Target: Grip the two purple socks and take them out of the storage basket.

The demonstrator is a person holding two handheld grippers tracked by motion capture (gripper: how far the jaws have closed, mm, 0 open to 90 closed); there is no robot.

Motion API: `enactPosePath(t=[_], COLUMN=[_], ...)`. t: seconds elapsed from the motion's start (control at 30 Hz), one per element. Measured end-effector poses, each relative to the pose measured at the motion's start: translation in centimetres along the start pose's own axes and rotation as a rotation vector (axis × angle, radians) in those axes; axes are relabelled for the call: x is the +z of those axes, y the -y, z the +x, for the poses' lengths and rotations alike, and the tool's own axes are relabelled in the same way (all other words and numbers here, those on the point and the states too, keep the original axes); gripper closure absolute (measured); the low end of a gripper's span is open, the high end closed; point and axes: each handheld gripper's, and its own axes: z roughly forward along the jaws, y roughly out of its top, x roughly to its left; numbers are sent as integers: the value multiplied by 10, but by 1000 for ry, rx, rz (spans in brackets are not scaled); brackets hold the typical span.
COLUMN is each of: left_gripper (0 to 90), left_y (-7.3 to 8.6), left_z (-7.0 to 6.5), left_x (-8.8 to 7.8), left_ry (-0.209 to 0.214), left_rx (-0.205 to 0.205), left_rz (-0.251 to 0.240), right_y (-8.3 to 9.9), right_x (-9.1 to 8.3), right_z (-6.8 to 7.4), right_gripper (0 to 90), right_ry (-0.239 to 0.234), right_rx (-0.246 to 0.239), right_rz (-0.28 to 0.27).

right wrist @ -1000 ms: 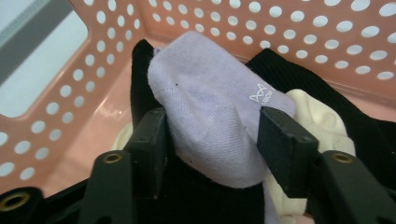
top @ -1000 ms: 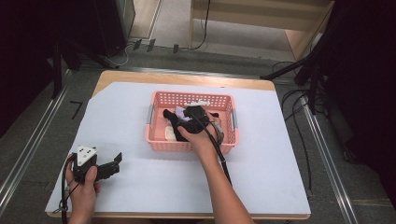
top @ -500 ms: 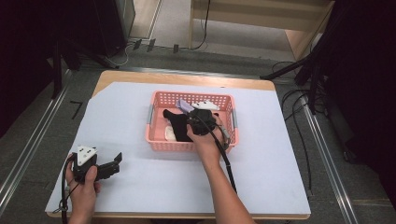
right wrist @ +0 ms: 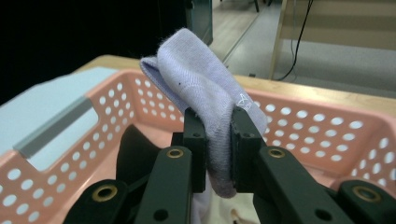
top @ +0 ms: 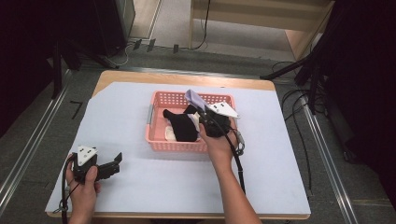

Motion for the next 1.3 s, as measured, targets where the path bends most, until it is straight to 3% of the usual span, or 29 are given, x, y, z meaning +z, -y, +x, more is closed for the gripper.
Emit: enactPosePath(t=[0.33,0.63,1.07,1.3], left_gripper=[64,64,64,65], left_y=[0,0,0,0], left_z=[0,-1,-1,-1], left_x=[0,0,0,0], left_ry=[-3,-2,-7,-10], left_rx=[-1,1,3,6], left_rz=[-4,-4,-5,-3], right_y=[-5,1,33,58], right_x=[-28,-49,-80,-88], right_z=[-35,-73,-134,-161], right_gripper=[800,798,795,786], right_ry=[50,161,295,358], right_rx=[45,78,141,174], right_rz=[-121,-172,-138,-61])
